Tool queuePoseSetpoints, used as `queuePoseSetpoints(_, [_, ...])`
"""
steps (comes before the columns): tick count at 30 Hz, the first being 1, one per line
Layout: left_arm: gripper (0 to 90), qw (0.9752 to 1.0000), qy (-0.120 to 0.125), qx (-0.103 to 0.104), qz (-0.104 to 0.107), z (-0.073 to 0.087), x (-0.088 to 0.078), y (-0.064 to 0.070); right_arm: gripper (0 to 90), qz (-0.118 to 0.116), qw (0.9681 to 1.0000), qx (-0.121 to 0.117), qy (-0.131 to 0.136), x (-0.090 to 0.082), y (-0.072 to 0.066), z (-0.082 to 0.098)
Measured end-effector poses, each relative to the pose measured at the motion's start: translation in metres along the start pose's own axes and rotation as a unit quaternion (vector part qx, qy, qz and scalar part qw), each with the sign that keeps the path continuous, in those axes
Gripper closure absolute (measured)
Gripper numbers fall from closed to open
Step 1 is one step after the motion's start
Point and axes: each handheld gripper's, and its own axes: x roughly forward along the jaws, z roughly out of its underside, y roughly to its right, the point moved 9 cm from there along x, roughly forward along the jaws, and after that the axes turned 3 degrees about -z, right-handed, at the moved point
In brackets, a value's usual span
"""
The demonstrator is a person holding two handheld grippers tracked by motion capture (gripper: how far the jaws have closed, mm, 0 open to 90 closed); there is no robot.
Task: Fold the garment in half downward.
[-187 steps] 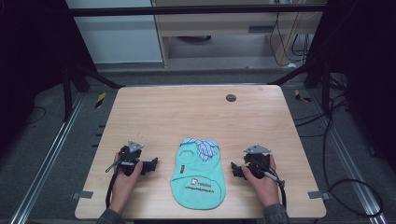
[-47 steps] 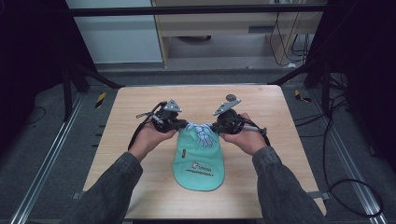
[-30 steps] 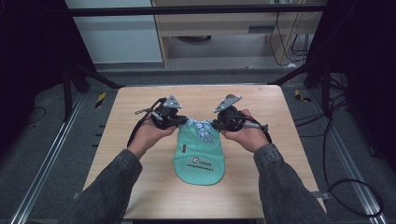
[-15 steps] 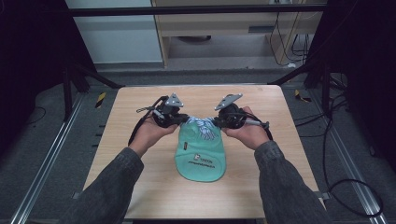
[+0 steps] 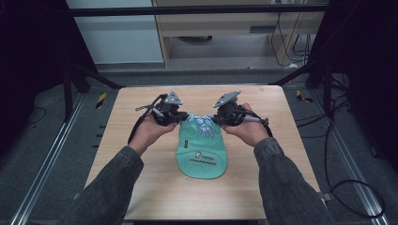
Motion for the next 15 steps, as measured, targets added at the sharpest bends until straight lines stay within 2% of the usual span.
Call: queuePoseSetpoints(15, [86.5,1.0000,-0.002,0.000,-0.006,-0.0093,0.0037,-0.0099,83.1,0.004,1.0000,-0.002,0.001,-0.0012,0.0078,-0.0086])
